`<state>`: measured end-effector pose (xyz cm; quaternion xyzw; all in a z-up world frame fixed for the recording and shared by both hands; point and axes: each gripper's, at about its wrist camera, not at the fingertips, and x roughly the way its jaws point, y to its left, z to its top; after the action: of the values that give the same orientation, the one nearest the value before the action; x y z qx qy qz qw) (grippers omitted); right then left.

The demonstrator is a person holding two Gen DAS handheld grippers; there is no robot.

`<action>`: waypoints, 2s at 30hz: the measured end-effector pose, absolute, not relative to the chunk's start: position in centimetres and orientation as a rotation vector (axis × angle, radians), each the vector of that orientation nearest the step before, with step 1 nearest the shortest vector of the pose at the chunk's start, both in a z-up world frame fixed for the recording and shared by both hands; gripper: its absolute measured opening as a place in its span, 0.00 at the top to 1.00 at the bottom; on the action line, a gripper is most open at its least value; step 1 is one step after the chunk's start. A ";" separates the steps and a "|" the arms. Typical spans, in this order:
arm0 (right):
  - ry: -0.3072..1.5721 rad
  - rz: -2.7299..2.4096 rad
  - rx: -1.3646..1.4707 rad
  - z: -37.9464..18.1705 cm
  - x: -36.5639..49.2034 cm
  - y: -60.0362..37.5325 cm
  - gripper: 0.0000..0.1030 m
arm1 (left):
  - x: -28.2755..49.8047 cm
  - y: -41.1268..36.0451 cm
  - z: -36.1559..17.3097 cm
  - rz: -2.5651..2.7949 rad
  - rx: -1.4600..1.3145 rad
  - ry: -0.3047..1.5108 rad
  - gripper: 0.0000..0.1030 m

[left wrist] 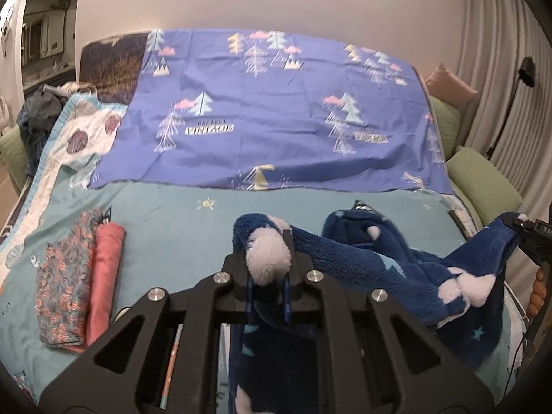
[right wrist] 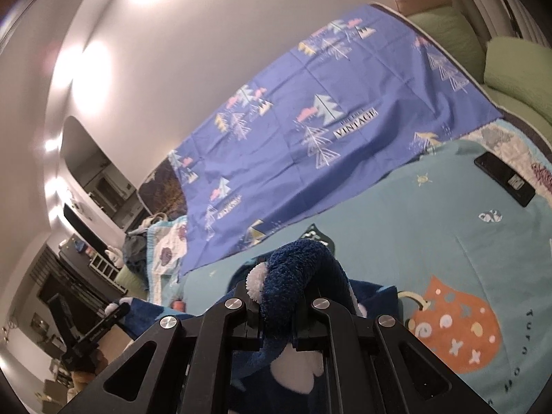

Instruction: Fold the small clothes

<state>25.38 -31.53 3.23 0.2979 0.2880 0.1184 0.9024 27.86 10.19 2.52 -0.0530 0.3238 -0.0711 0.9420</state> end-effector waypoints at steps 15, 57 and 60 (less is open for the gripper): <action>0.852 0.129 0.685 -8.0 32.4 -33.4 0.85 | 33.2 9.6 -7.2 -0.085 -0.097 0.822 0.84; 0.853 0.104 0.568 -6.7 35.0 -28.4 0.48 | 35.8 7.5 -8.8 -0.131 -0.186 0.903 0.54; 0.822 0.150 0.535 -4.4 30.8 -28.6 0.48 | 31.7 8.2 -6.6 -0.207 -0.159 0.850 0.51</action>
<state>30.77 -28.62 -4.39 0.2568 0.3944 0.0721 0.8794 31.73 8.18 -6.55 -0.0769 0.4113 -0.1001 0.9027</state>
